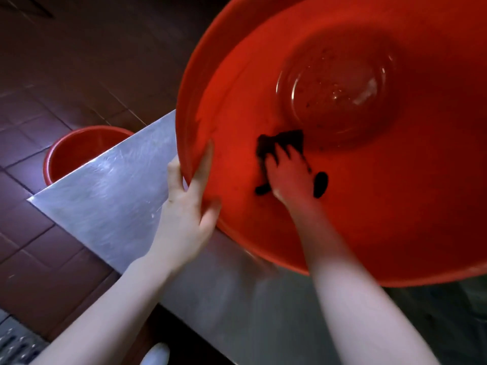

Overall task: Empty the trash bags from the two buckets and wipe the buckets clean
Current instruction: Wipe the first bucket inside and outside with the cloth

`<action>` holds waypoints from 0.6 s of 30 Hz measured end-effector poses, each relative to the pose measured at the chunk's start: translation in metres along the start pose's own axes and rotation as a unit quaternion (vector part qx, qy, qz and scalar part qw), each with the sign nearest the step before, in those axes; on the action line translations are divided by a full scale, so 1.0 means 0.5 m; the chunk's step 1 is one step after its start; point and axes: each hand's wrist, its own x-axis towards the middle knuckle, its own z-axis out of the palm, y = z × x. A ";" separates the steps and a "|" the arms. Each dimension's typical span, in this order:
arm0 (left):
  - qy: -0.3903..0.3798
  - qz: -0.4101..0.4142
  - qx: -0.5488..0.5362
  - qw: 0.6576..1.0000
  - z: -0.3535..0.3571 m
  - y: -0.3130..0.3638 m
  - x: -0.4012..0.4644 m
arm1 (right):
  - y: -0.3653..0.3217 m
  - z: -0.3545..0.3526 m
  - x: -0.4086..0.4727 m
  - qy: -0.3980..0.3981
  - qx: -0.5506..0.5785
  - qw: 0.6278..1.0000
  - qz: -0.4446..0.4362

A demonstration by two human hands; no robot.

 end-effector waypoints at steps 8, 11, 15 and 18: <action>-0.008 -0.001 0.011 1.000 0.002 -0.004 -0.001 | -0.040 0.037 -0.168 0.070 0.085 0.979 -0.170; -0.009 0.007 0.007 1.000 0.000 -0.004 -0.005 | -0.019 0.030 -0.243 0.047 0.092 0.967 -0.234; -0.004 0.008 -0.016 1.000 -0.001 -0.003 -0.003 | 0.026 0.010 -0.017 0.013 -0.011 0.997 -0.070; -0.002 0.026 0.008 1.000 0.003 0.001 -0.007 | 0.012 0.009 0.089 0.027 -0.013 0.997 0.066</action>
